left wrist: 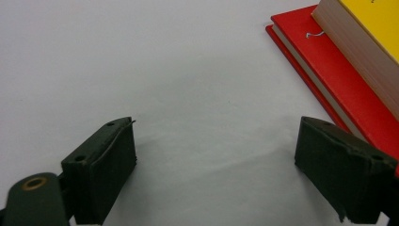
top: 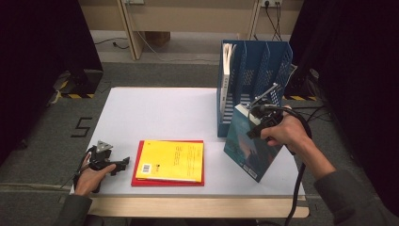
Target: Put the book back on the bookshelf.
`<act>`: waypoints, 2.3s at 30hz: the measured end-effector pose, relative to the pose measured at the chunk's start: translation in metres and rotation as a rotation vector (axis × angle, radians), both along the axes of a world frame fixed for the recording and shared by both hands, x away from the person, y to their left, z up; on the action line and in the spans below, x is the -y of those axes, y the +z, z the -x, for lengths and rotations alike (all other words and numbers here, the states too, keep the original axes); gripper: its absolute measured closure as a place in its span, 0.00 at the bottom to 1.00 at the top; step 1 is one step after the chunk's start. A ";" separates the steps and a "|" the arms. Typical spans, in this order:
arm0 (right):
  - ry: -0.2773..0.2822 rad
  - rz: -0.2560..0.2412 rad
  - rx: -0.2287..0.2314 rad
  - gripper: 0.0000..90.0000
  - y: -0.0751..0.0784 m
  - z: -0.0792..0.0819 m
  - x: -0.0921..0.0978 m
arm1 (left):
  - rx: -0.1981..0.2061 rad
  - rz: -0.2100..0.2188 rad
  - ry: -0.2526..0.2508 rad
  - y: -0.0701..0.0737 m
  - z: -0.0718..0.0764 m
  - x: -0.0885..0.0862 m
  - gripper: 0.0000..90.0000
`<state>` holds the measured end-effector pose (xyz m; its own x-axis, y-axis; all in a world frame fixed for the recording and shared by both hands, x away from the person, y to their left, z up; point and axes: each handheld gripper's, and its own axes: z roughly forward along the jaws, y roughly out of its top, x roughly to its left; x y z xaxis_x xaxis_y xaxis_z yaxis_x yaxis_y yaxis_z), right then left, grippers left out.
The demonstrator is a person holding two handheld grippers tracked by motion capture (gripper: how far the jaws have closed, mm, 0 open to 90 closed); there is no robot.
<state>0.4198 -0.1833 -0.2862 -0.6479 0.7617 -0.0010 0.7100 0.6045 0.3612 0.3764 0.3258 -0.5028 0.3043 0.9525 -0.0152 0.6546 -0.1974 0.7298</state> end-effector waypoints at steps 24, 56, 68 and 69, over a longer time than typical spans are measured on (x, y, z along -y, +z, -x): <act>-0.010 -0.114 0.070 0.82 0.010 0.011 0.023 | -0.002 0.004 0.000 0.000 -0.001 0.000 0.12; -0.129 -0.071 0.257 0.82 0.120 -0.028 0.033 | 0.001 0.011 -0.004 -0.001 -0.001 -0.001 0.11; -0.260 -0.080 0.309 0.82 0.114 -0.086 0.037 | 0.004 0.011 -0.006 -0.001 -0.001 -0.001 0.11; -0.266 -0.088 0.302 0.82 0.114 -0.089 0.038 | 0.004 0.011 -0.007 -0.001 -0.001 -0.001 0.11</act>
<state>0.5090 -0.2209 -0.1721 -0.4092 0.9082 -0.0882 0.6915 0.3717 0.6195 0.3772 0.3273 -0.5039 0.3107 0.9502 -0.0241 0.6504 -0.1941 0.7344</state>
